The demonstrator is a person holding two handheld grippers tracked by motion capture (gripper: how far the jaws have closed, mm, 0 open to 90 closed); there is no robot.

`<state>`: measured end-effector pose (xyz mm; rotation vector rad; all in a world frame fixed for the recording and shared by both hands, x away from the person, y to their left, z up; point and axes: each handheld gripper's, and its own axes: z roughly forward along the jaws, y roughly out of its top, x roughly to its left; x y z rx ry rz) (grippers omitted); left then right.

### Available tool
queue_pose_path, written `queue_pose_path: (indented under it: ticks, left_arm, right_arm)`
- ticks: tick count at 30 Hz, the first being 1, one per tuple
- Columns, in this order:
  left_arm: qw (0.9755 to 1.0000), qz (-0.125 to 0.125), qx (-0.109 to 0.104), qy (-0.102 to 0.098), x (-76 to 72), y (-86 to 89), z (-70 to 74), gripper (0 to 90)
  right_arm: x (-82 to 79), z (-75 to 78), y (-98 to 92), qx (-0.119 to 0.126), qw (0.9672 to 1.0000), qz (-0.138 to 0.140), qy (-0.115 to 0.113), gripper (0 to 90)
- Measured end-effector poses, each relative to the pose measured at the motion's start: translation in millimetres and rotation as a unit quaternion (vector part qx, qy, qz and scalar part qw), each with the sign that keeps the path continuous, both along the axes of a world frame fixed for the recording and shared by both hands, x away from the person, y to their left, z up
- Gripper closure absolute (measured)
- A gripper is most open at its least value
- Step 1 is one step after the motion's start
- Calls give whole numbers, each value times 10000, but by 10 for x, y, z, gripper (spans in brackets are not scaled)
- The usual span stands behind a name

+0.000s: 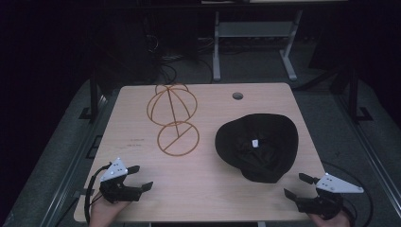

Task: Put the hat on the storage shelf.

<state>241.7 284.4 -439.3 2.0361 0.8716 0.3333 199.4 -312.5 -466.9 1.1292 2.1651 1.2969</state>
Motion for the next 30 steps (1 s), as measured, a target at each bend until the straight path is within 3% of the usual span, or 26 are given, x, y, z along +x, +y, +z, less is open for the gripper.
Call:
queue_pose_path:
  ticks: [11, 18, 23, 30]
  left_arm:
    - [9998, -193, -51, 41, 32, -148, 50, 177]
    - [9982, -584, -139, -32, 90, -422, 175, 179]
    - [9971, -757, -85, -90, 132, -602, 222, 179]
    - [9946, -1017, -170, -96, 222, -805, 295, 179]
  right_arm:
    - [-8, -17, -25, 23, 10000, 20, 11, 165]
    - [-39, -15, -46, 58, 10000, -2, 71, 165]
    - [-49, -17, -54, 64, 10000, 5, 38, 165]
    - [-48, -10, -55, 63, 10000, -10, 44, 164]
